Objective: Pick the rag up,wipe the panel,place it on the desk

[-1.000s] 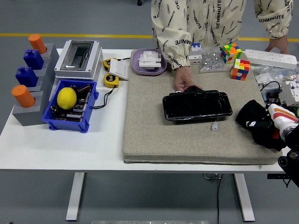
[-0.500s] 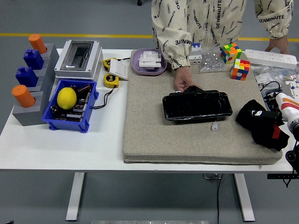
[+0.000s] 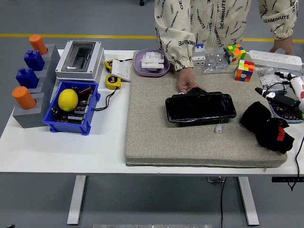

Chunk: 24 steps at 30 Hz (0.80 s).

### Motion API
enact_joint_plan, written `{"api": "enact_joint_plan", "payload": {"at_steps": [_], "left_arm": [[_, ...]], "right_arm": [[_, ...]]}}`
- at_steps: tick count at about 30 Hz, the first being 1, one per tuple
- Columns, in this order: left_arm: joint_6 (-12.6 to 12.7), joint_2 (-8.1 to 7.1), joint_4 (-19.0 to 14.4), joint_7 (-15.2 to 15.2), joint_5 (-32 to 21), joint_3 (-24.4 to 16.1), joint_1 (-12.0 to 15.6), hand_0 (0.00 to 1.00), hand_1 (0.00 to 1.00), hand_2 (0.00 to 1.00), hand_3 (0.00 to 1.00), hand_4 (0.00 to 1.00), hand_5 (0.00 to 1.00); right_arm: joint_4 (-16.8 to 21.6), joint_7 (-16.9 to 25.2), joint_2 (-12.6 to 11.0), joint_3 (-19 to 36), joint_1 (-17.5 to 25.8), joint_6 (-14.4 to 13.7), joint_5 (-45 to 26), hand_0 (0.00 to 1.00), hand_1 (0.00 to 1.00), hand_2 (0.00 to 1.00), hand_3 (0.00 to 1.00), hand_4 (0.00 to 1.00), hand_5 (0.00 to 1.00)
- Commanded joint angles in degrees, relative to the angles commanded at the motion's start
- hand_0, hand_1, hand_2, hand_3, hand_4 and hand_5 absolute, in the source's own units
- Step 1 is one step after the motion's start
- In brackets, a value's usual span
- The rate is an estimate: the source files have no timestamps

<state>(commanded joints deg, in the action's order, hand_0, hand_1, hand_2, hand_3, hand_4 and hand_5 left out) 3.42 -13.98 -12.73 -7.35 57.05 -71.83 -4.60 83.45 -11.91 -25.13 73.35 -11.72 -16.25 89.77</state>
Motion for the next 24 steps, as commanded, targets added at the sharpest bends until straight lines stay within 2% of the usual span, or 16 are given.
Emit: {"api": "enact_joint_plan", "payload": {"at_steps": [2,7,12,18,24], "left_arm": [[0.0,0.09,0.0,0.0,0.1,-0.1,-0.1,0.652,0.660,0.693,0.580,0.674,0.435],[0.0,0.23,-0.1,0.0,0.2,-0.1,-0.3,0.652,0.660,0.693,0.580,0.675,0.437],[0.0,0.34,0.0,0.0,0.2,-0.2,-0.2,0.652,0.662,0.693,0.580,0.675,0.437],[0.0,0.29,-0.1,0.0,0.1,0.1,-0.4,0.651,0.660,0.694,0.581,0.675,0.438],[0.0,0.24,-0.1,0.0,-0.1,0.4,-0.6,0.651,0.660,0.695,0.581,0.675,0.439]], "right_arm": [[0.3,3.6,0.3,1.4,0.8,-2.1,-4.8,0.981,0.917,0.955,0.928,0.998,0.689],[1.4,11.0,0.8,4.8,2.3,-4.0,-16.5,0.952,0.884,0.919,0.915,0.998,0.681],[2.0,14.9,1.4,9.0,2.8,-1.3,-28.7,0.925,0.856,0.900,0.887,0.998,0.687],[0.7,16.2,1.7,12.8,2.8,2.1,-43.2,0.922,0.852,0.889,0.872,0.998,0.707],[-0.1,16.3,2.1,14.9,3.4,3.1,-56.6,0.916,0.850,0.886,0.867,0.998,0.715]]}}
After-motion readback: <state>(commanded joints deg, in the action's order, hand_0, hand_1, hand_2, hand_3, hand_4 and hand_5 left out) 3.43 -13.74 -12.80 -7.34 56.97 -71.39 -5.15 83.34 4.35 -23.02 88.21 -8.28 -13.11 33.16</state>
